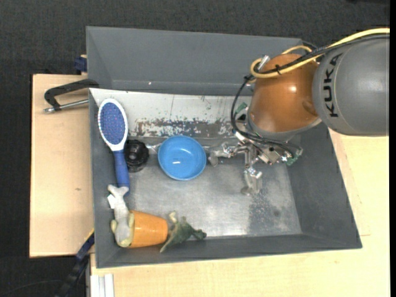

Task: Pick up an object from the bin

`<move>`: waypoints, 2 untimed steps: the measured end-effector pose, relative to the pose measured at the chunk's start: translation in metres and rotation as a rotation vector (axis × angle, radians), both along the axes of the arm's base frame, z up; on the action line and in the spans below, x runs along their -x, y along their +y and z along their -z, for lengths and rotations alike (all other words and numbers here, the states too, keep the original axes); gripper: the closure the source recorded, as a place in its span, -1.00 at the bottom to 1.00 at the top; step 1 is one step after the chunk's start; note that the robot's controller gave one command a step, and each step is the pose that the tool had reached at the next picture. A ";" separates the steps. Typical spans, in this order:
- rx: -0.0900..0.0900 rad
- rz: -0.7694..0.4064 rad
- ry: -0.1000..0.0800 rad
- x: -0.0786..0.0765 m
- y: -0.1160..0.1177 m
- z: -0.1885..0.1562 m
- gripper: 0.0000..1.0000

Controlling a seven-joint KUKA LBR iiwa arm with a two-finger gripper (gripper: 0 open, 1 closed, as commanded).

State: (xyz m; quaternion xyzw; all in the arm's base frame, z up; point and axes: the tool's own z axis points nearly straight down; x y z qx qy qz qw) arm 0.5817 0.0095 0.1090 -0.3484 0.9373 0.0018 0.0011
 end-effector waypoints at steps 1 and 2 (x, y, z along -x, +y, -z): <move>0.002 0.006 -0.001 0.000 -0.004 0.000 1.00; 0.002 0.006 -0.001 0.000 -0.004 0.000 -1.00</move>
Offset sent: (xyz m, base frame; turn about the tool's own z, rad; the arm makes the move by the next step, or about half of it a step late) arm 0.0000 0.0000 0.0000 0.0000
